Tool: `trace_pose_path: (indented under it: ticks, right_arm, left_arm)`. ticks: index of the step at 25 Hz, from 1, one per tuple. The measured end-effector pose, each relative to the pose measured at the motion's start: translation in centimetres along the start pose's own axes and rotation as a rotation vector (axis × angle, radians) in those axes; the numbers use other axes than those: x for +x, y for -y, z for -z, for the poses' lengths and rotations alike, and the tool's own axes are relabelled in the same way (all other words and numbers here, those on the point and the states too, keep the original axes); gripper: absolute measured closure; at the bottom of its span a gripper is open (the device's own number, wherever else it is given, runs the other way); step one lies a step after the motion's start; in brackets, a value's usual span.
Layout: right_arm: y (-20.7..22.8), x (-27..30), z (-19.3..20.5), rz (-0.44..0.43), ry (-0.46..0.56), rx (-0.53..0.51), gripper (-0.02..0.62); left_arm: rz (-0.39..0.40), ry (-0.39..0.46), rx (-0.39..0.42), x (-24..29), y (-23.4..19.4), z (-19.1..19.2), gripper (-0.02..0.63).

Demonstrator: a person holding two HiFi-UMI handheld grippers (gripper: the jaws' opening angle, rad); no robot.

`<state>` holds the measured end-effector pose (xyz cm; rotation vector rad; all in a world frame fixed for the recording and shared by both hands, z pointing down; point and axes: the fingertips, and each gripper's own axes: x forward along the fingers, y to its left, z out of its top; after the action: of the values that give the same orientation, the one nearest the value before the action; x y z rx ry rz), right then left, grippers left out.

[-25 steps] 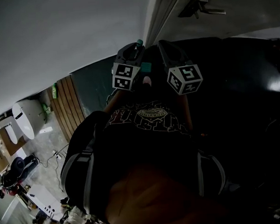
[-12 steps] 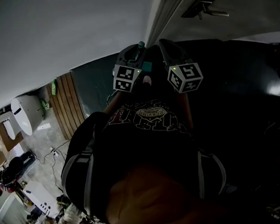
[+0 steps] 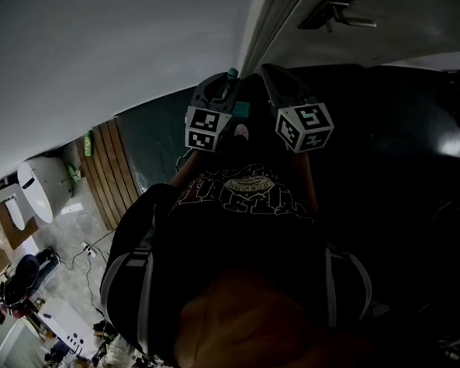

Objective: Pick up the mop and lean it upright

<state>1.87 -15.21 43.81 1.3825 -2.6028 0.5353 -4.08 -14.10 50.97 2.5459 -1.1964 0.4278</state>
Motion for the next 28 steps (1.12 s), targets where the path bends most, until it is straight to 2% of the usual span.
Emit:
trace_pose_path:
  ticks: [28]
  right_arm:
    - [2.3, -0.5, -0.2, 0.05, 0.01, 0.022, 0.575]
  left_arm:
    - [0.025, -0.009, 0.018, 3.0, -0.4, -0.9, 0.457]
